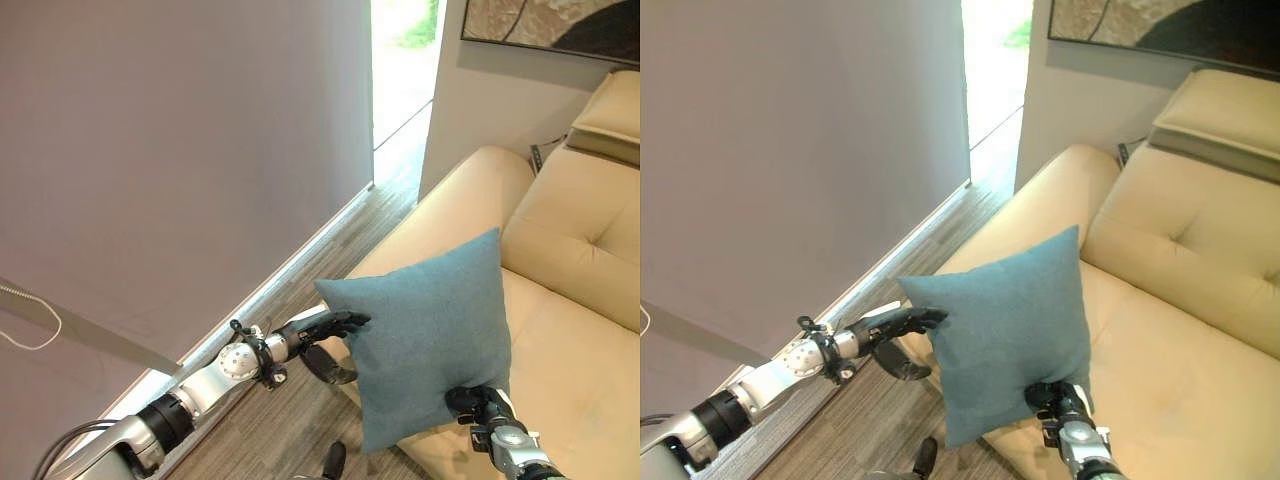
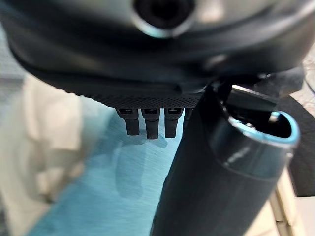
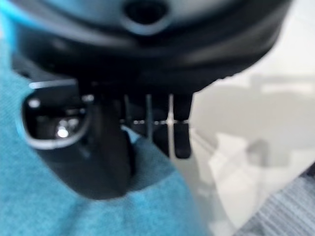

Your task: Pick up all the scattered cushions and arrange them neatly on the sofa.

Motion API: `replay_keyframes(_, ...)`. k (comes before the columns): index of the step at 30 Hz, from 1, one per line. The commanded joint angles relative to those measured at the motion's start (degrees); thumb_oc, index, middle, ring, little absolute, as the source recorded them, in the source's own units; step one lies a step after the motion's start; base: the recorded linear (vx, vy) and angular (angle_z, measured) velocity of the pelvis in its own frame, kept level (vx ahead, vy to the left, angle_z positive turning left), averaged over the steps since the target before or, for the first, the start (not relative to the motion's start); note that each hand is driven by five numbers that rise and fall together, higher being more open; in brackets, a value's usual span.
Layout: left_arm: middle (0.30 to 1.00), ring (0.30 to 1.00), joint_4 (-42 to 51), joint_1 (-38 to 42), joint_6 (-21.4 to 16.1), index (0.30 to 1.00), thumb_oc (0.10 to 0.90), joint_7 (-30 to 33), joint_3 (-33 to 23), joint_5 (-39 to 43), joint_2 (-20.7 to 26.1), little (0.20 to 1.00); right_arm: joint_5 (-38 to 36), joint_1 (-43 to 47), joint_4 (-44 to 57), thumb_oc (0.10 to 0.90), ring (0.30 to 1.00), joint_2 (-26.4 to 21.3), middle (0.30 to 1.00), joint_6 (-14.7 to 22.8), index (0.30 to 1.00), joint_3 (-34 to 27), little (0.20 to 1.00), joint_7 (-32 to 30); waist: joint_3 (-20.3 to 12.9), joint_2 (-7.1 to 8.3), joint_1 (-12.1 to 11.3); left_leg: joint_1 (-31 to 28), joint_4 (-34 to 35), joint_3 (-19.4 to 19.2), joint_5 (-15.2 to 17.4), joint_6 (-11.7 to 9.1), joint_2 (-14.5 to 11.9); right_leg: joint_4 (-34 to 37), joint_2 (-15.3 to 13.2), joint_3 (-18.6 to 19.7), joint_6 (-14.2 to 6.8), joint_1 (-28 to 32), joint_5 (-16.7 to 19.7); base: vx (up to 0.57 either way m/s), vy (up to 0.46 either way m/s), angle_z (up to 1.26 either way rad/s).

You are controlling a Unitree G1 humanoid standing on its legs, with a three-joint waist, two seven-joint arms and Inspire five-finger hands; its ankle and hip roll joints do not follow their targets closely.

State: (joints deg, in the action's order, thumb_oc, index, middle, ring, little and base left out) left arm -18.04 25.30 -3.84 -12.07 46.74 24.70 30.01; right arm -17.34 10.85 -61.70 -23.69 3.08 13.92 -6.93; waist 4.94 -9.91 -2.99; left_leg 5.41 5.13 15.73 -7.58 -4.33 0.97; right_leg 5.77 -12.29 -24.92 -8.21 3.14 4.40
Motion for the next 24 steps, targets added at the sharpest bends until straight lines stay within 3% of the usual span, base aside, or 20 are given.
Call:
replay_keyframes(1, 0.900, 0.900, -4.7, 14.8, -6.4, 0.900, 0.800, 2.8, -1.6, -3.0, -4.3, 0.900, 4.4, 5.0, 7.7, 0.400, 0.300, 7.3, 0.300, 2.9, 0.300, 6.7, 0.300, 8.1, 1.3, 0.35, 0.3, 0.5, -0.1, -2.2, 7.7, -0.8, 0.8, -0.8, -4.8, -0.3, -3.4, 3.9, -3.7, 0.01, 0.027, -0.05)
replay_keyframes(4, 0.900, 0.900, -15.6, 19.1, -6.1, 0.900, 0.800, 11.6, -2.1, -17.9, -13.0, 0.900, 3.9, 4.8, 11.6, 0.400, 0.300, 7.6, 0.300, 3.5, 0.300, 8.1, 0.300, 8.2, 2.5, 1.17, 2.9, 1.4, -0.1, -3.0, 7.6, -0.9, 0.8, -0.8, -4.7, 0.6, -3.3, 2.5, -3.6, -0.01, 0.017, -0.07)
replay_keyframes(6, 0.900, 0.900, -22.0, 25.9, -5.6, 0.900, 0.800, 15.9, -0.8, -28.3, -15.1, 0.900, 3.6, 6.6, 12.1, 0.400, 0.300, 7.2, 0.300, 3.9, 0.300, 8.7, 0.300, 7.8, 3.6, 1.47, 3.9, 2.0, -0.1, -3.7, 7.5, -0.9, 0.6, -0.8, -4.6, 1.8, -3.3, 1.1, -3.3, -0.05, 0.007, -0.11)
replay_keyframes(7, 0.900, 0.900, -22.1, 25.9, -5.6, 0.900, 0.800, 15.9, -0.8, -28.3, -15.1, 0.900, 3.6, 6.6, 12.1, 0.400, 0.300, 7.2, 0.300, 3.9, 0.300, 8.7, 0.300, 7.8, 3.6, 1.47, 3.9, 2.1, -0.1, -3.7, 7.5, -0.9, 0.6, -0.8, -4.6, 1.8, -3.3, 1.1, -3.3, -0.05, 0.008, -0.14)
replay_keyframes(8, 0.900, 0.900, -22.1, 29.9, -4.8, 0.900, 0.800, 17.9, -0.7, -32.8, -12.1, 0.900, 3.9, 6.5, 12.7, 0.400, 0.300, 6.3, 0.300, 4.2, 0.300, 8.7, 0.300, 7.6, 4.1, 1.75, 4.1, 2.4, -0.1, -4.6, 7.7, -0.8, 0.3, -0.8, -4.5, 2.9, -3.4, 0.0, -3.0, -0.02, -0.004, -0.23)
replay_keyframes(9, 0.900, 0.900, -22.0, 30.0, -4.8, 0.900, 0.800, 17.9, -0.7, -32.8, -12.0, 0.900, 3.9, 6.6, 12.7, 0.400, 0.300, 6.3, 0.300, 4.2, 0.300, 8.7, 0.300, 7.6, 4.2, 1.79, 4.0, 2.4, -0.1, -4.7, 7.7, -0.8, 0.3, -0.8, -4.5, 3.0, -3.4, 0.0, -3.0, -0.02, -0.030, -0.35)
replay_keyframes(11, 0.900, 0.900, -15.2, 33.3, -5.0, 0.900, 0.800, 19.2, -1.0, -37.7, -5.9, 0.900, 4.4, 4.3, 12.8, 0.400, 0.300, 5.2, 0.300, 4.5, 0.300, 6.8, 0.300, 7.4, 4.5, 2.03, 3.0, 1.6, -0.1, -5.3, 8.3, -0.8, -0.1, -0.8, -4.2, 3.4, -3.4, 0.4, -3.3, 0.03, -0.052, -0.27)
replay_keyframes(16, 0.900, 0.900, -6.2, 36.5, -5.3, 0.900, 0.800, 22.2, -2.7, -44.8, 3.3, 0.900, 5.7, 1.4, 12.6, 0.400, 0.300, 4.8, 0.300, 4.7, 0.300, 5.2, 0.300, 7.5, 4.2, 2.02, 1.9, 1.0, -0.1, -4.7, 8.4, -0.7, -0.2, -0.8, -4.1, 2.9, -3.4, 1.2, -3.8, 0.02, -0.032, -0.01)
replay_keyframes(19, 0.900, 0.900, -5.5, 38.3, -3.5, 0.900, 0.800, 23.4, -4.5, -46.3, 5.2, 0.900, 6.2, 0.9, 12.5, 0.400, 0.300, 4.7, 0.300, 4.5, 0.300, 4.7, 0.300, 7.3, 4.2, 1.79, 1.4, 0.9, -0.1, -4.3, 8.3, -0.8, -0.2, -0.8, -3.8, 2.5, -3.3, 1.5, -4.2, 0.01, -0.031, 0.04)
replay_keyframes(24, 0.900, 0.900, -13.0, 41.1, -1.4, 0.900, 0.800, 21.2, -2.0, -48.1, 2.8, 0.900, 5.4, 2.5, 12.0, 0.400, 0.300, 5.4, 0.300, 4.0, 0.300, 5.2, 0.300, 7.7, 4.9, 1.73, 1.4, 1.6, -0.1, -3.7, 7.9, -0.8, -0.2, -0.8, -3.5, 2.4, -3.1, 1.1, -4.4, -0.01, -0.011, 0.02)
